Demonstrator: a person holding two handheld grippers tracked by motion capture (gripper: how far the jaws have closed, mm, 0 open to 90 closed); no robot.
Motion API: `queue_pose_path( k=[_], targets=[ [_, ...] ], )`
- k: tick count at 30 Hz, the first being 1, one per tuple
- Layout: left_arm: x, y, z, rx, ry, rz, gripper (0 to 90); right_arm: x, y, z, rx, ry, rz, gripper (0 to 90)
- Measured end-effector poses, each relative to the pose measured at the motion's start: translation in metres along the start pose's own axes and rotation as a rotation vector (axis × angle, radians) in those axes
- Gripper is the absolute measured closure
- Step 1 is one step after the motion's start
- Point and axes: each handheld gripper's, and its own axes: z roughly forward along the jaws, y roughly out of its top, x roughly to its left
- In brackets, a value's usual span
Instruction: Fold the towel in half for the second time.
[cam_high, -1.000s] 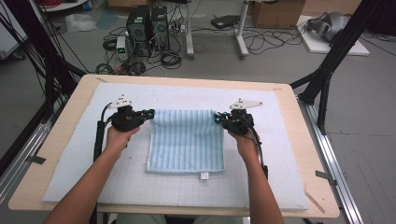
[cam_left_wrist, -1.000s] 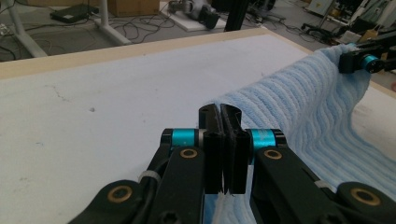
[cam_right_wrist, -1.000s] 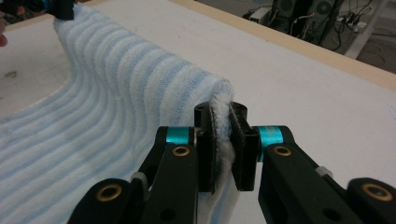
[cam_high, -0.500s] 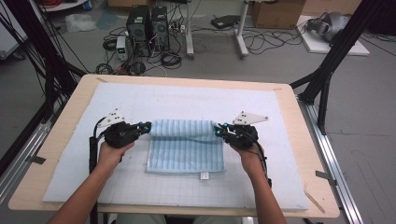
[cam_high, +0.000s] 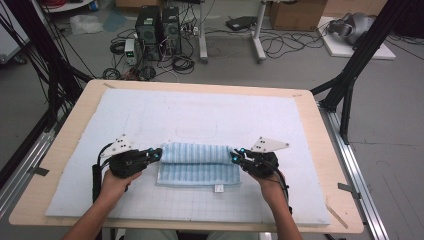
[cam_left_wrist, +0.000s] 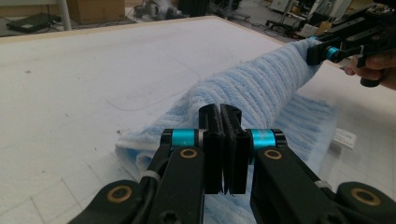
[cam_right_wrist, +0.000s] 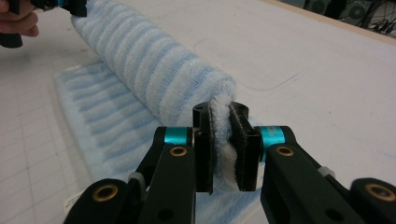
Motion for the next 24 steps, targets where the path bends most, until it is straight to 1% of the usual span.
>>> queue_pose_path(
  k=[3, 7, 9, 11, 12, 13, 14, 15, 16, 18, 19, 20, 22, 23, 24],
  targets=[
    [-0.004, -0.006, -0.001, 0.017, -0.010, 0.004, 87.4, 0.003, -0.008, -0.002, -0.001, 0.009, 0.008, 81.0],
    [-0.005, -0.014, -0.002, 0.039, -0.015, 0.002, 87.4, 0.009, -0.015, -0.003, 0.017, 0.023, 0.006, 81.1],
    [-0.005, -0.015, -0.003, 0.042, -0.021, -0.003, 87.2, 0.009, -0.017, -0.002, 0.025, 0.026, -0.005, 81.0],
    [-0.005, -0.015, -0.004, 0.036, -0.038, -0.011, 86.4, 0.011, -0.019, -0.002, 0.036, 0.032, 0.000, 80.2],
    [-0.003, -0.014, -0.004, 0.042, -0.039, -0.019, 83.0, 0.011, -0.020, -0.003, 0.037, 0.032, 0.002, 77.4],
    [-0.001, -0.012, -0.004, 0.040, -0.028, -0.047, 72.1, 0.010, -0.020, -0.003, 0.035, 0.033, 0.003, 70.6],
    [0.003, -0.008, -0.004, 0.037, -0.016, -0.079, 60.1, 0.009, -0.020, -0.004, 0.030, 0.030, 0.019, 66.1],
    [0.007, -0.005, -0.005, 0.021, -0.008, -0.107, 53.6, 0.007, -0.019, -0.005, 0.018, 0.036, 0.040, 62.2],
    [0.009, -0.002, -0.006, 0.004, -0.003, -0.122, 51.4, 0.006, -0.017, -0.007, 0.001, 0.031, 0.058, 58.7],
    [0.015, 0.005, -0.008, -0.031, 0.015, -0.142, 50.6, 0.002, -0.011, -0.013, -0.044, 0.035, 0.087, 58.2],
    [0.017, 0.007, -0.008, -0.037, 0.021, -0.143, 50.6, 0.001, -0.008, -0.015, -0.059, 0.027, 0.088, 58.3],
    [0.018, 0.008, -0.007, -0.037, 0.024, -0.148, 50.8, 0.001, -0.005, -0.016, -0.062, 0.021, 0.089, 58.6],
    [0.018, 0.008, -0.003, -0.020, 0.034, -0.146, 52.7, 0.000, -0.001, -0.013, -0.046, 0.018, 0.083, 60.3],
    [0.018, 0.006, 0.001, -0.003, 0.040, -0.142, 54.1, 0.001, -0.001, -0.009, -0.026, 0.011, 0.071, 61.7],
    [0.017, 0.004, 0.005, 0.022, 0.043, -0.137, 56.0, 0.003, -0.002, -0.004, 0.006, 0.003, 0.064, 62.9]
  ],
)
